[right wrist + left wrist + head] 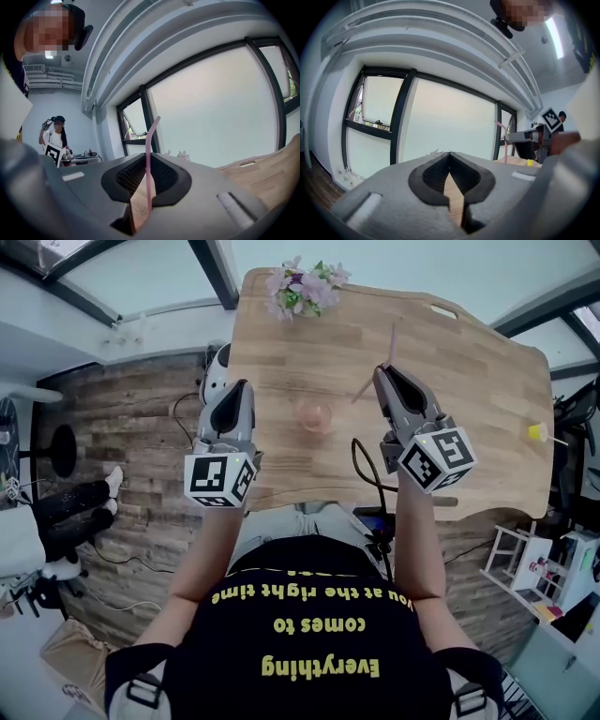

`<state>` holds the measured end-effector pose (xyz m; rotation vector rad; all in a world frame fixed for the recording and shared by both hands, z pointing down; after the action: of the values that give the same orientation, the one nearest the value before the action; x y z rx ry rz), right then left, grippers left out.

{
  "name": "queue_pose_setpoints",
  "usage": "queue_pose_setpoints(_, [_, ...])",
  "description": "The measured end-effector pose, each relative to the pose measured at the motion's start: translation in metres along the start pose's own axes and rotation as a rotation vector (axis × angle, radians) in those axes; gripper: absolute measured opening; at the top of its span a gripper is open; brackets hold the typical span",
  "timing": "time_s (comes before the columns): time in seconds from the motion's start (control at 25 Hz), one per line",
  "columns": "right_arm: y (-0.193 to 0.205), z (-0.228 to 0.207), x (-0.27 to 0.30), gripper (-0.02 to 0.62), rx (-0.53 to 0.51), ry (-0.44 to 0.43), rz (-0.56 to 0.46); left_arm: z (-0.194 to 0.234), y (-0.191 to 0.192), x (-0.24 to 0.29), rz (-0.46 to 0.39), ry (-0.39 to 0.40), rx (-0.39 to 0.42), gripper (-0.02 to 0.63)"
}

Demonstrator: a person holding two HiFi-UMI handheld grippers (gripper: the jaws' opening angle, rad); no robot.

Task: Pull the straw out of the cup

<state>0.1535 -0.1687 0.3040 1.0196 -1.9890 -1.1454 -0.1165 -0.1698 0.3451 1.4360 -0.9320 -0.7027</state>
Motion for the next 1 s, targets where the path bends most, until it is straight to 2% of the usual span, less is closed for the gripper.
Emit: queue_pose_setpoints(1.0, [0.006, -0.049, -0.084, 0.038, 0.037, 0.239, -0.049, -0.028, 0.013, 0.029, 0.025, 0.124, 0.009, 0.000])
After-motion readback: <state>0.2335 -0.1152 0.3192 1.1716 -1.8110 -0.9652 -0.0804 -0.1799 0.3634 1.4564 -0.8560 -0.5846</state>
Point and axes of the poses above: the fingertips, and each gripper's own axes: x forward along the fingers, z to its left, y out of its underside, the point moved 6 cm from there along -x, backward along the fingers, and after that the axes turned 13 degrees about x, right-handed, at the moved point
